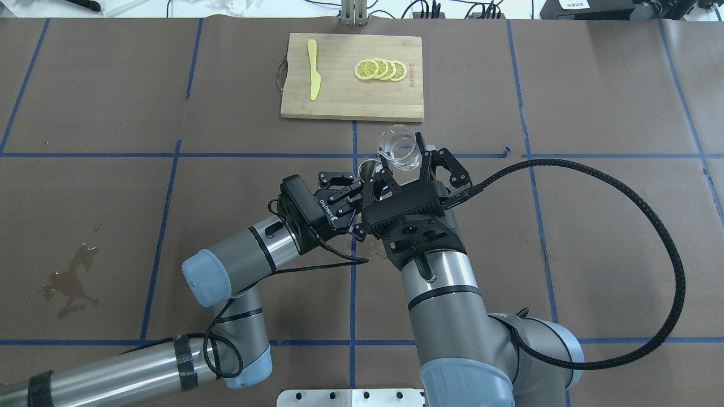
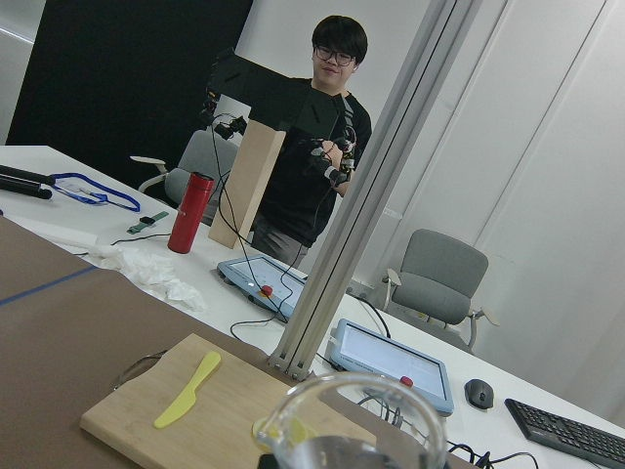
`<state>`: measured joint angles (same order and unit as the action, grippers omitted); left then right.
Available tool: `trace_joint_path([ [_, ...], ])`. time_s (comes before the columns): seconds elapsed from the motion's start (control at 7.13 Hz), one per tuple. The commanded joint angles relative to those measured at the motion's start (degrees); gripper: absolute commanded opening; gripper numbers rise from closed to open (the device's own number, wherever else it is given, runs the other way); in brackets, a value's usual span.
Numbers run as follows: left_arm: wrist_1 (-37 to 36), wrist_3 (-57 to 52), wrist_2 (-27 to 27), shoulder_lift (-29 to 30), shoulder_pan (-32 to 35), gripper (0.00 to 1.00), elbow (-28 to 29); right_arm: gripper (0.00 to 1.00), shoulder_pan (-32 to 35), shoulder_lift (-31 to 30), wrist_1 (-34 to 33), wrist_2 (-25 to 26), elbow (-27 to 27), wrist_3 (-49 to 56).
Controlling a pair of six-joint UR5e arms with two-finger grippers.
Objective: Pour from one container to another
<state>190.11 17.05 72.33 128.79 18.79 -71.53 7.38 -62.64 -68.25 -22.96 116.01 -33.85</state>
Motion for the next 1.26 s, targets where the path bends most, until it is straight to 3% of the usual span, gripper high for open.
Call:
trace_joint_path([
  [0.0, 0.0, 0.0, -0.1, 0.4, -0.1, 0.0, 0.2, 0.0, 0.0, 0.1, -2.6, 0.0, 0.0, 0.1],
  [1.12, 0.0, -0.1, -0.3, 0.8, -0.8, 0.0, 0.2, 0.0, 0.0, 0.2, -6.5, -0.2, 0.0, 5.3],
])
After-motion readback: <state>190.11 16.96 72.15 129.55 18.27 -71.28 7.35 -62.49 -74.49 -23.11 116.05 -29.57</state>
